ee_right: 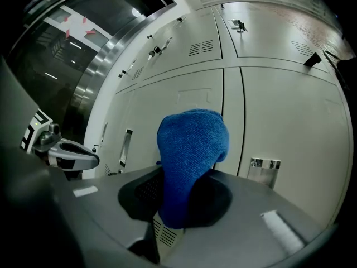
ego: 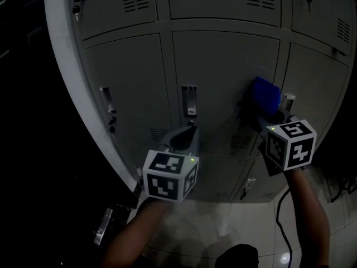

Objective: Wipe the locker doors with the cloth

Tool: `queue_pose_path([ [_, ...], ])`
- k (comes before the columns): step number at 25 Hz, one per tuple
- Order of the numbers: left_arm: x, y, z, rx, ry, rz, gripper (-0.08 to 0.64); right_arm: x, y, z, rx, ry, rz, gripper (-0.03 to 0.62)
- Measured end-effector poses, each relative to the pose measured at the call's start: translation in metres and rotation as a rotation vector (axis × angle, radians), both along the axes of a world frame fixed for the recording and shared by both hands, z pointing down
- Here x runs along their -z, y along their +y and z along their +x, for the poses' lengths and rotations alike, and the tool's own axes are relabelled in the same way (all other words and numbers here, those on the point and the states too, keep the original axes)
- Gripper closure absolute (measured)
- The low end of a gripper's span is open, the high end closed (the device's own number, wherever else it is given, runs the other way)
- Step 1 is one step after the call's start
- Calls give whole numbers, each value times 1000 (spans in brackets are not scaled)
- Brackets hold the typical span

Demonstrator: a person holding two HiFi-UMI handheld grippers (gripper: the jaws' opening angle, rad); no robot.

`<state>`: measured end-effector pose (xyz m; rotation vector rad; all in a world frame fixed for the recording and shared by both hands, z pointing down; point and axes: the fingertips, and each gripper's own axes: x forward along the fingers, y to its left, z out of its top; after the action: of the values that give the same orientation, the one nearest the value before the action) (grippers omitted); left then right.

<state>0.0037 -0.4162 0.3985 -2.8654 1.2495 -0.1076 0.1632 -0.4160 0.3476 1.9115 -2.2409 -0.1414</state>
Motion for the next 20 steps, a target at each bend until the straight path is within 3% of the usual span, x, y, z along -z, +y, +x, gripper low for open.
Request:
queue_pose_path([
  [6, -3, -1, -10, 12, 0, -7, 560, -2, 6, -7, -3, 16, 0, 522],
  [10, -12, -2, -27, 39, -2, -14, 560, -11, 18, -75, 140, -17, 23, 522],
  [14, -22, -1, -44, 81, -4, -17, 560, -49, 7, -133, 261, -88, -49, 522],
  [20, -37, 4, -60, 126, -34, -23, 560, -85, -17, -191, 331, -80, -115, 522],
])
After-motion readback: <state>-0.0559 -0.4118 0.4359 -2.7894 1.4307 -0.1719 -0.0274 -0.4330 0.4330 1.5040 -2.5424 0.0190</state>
